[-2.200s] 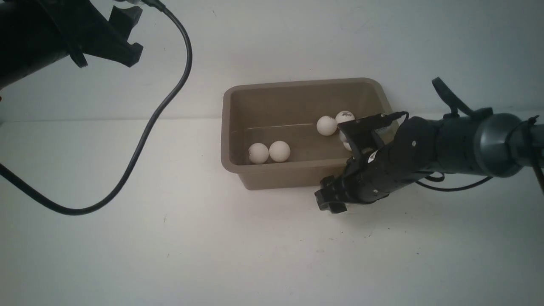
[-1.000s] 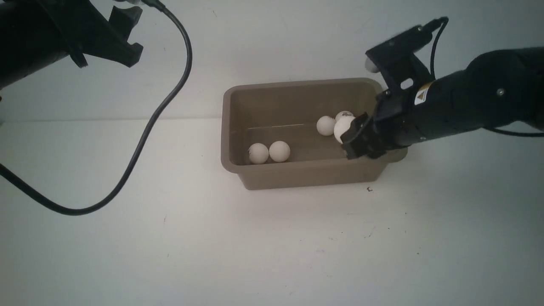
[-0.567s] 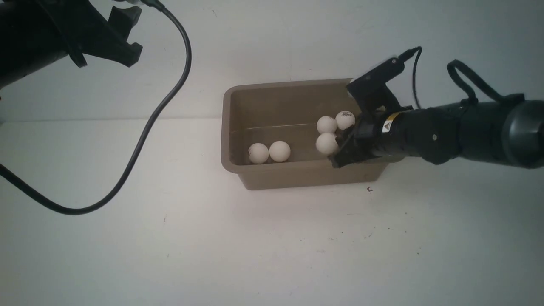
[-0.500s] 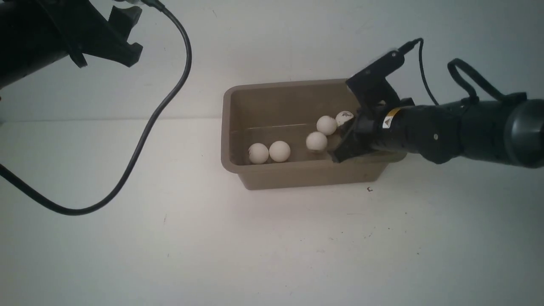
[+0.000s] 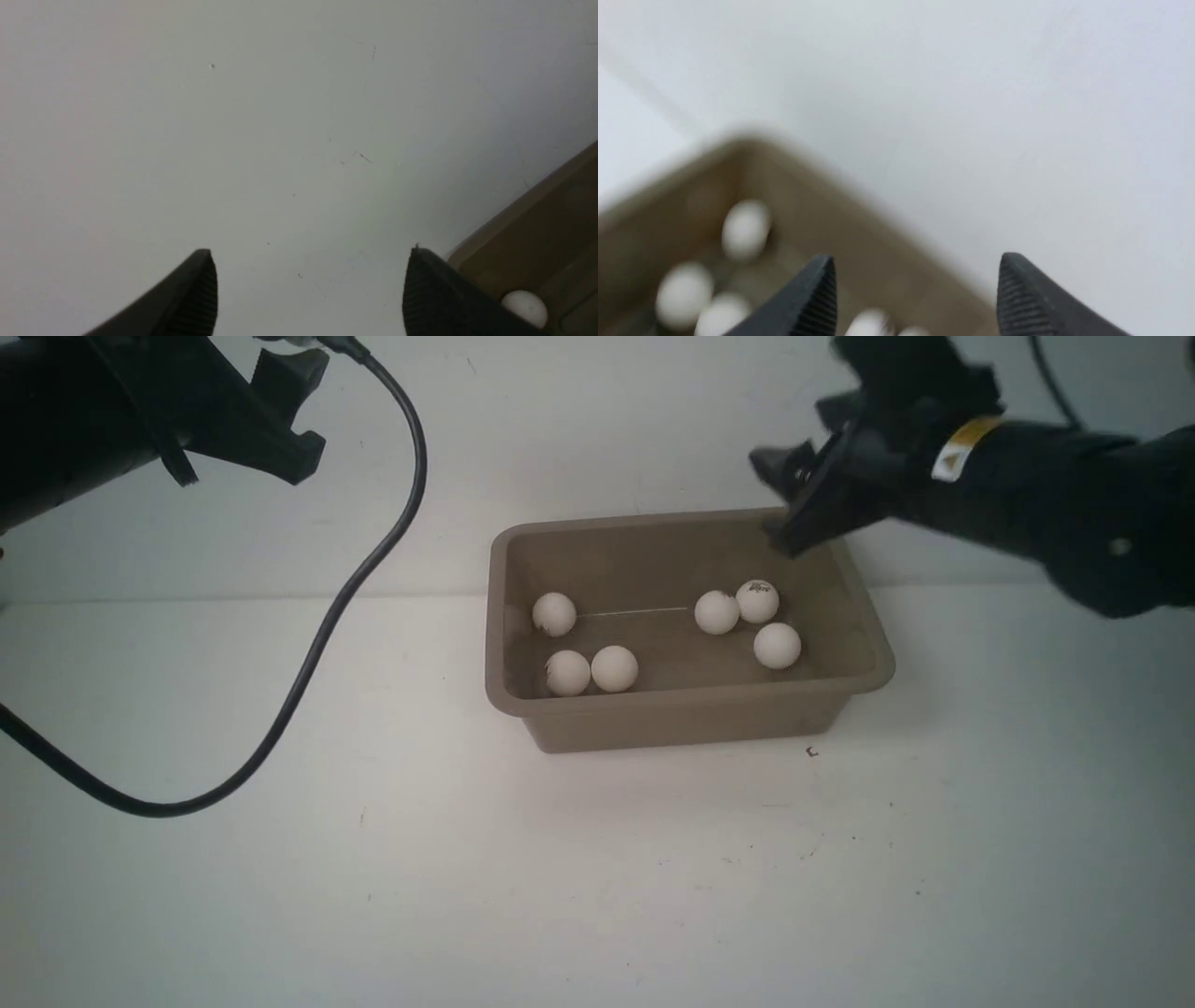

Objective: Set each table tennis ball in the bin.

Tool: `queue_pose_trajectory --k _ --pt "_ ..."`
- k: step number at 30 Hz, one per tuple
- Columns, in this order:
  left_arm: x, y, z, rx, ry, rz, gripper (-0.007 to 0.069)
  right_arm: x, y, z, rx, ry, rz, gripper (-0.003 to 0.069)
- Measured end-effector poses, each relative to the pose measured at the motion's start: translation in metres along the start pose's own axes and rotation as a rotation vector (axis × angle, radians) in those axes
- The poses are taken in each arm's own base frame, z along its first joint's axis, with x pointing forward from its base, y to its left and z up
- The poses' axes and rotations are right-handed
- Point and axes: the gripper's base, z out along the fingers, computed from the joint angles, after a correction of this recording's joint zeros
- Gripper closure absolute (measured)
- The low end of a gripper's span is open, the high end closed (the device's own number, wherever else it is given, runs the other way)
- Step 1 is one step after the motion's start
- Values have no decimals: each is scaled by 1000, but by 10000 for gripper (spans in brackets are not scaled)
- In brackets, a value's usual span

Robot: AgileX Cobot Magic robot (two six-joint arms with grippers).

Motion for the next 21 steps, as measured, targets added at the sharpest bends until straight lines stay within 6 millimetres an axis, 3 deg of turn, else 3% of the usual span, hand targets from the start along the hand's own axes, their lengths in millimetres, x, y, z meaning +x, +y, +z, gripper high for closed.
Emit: queue_pose_trajectory --k 1,6,21 --pt "-1 -2 0 22 -14 1 146 -21 -9 -26 25 -58 -6 218" --pt "-3 -6 0 61 -40 5 146 -49 -22 -79 37 -89 3 215" --pt "-3 -6 0 65 -39 -32 146 -73 -32 -194 26 -79 53 215"
